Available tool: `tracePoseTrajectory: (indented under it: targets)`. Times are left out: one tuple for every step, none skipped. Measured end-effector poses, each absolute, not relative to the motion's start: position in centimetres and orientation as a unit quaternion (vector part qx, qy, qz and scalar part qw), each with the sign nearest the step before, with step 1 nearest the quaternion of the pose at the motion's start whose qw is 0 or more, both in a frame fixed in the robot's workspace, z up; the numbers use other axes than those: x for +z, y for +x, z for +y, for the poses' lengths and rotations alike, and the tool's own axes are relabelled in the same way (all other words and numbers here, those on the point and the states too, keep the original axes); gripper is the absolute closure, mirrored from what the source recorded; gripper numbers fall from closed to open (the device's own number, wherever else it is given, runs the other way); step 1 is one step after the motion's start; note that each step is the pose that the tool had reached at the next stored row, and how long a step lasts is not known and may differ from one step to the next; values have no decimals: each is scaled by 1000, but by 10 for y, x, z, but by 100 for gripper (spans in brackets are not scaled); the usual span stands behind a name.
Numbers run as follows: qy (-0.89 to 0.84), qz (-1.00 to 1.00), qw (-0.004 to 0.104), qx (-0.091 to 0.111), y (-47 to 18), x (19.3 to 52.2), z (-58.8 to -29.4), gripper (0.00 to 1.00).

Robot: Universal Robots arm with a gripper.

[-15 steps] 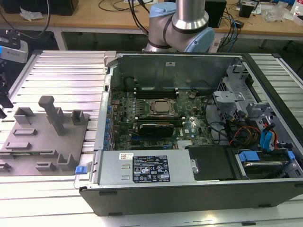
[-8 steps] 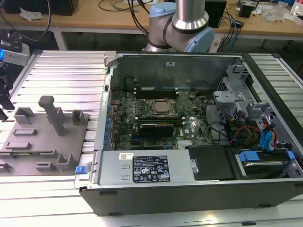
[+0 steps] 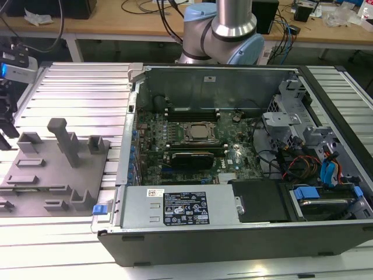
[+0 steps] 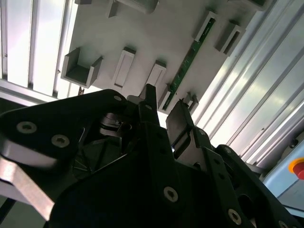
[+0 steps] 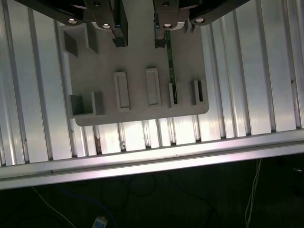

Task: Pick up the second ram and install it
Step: 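Pick up the second ram and move it above second insertion slot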

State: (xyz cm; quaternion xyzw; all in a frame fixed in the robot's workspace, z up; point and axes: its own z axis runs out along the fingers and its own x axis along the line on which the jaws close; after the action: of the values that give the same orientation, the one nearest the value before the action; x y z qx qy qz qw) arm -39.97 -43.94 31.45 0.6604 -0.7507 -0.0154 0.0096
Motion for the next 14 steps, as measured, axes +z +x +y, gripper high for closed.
tracePoseTrajectory:
  targets:
    - [660, -751, 10, -15, -400, 314, -439, 64]
    - [660, -751, 10, -15, -400, 313, -439, 64]
    - [660, -751, 10, -15, -400, 312, -439, 64]
    - [660, -751, 10, -15, -400, 311, -439, 64]
    - [660, -751, 10, -15, -400, 310, -439, 64]
    - [660, -751, 10, -15, -400, 309, -439, 64]
    - [660, -751, 10, -15, -400, 308, -439, 64]
    - [660, -751, 10, -15, -400, 308, -439, 64]
    - [660, -751, 10, -15, -400, 307, -439, 64]
    - [660, -751, 10, -15, -400, 306, -439, 64]
    - [660, -751, 10, -15, -400, 305, -439, 64]
    - [660, -751, 10, -15, -400, 304, -439, 64]
    - [660, -751, 10, -15, -400, 303, -439, 64]
    - [660, -751, 10, -15, -400, 301, -439, 64]
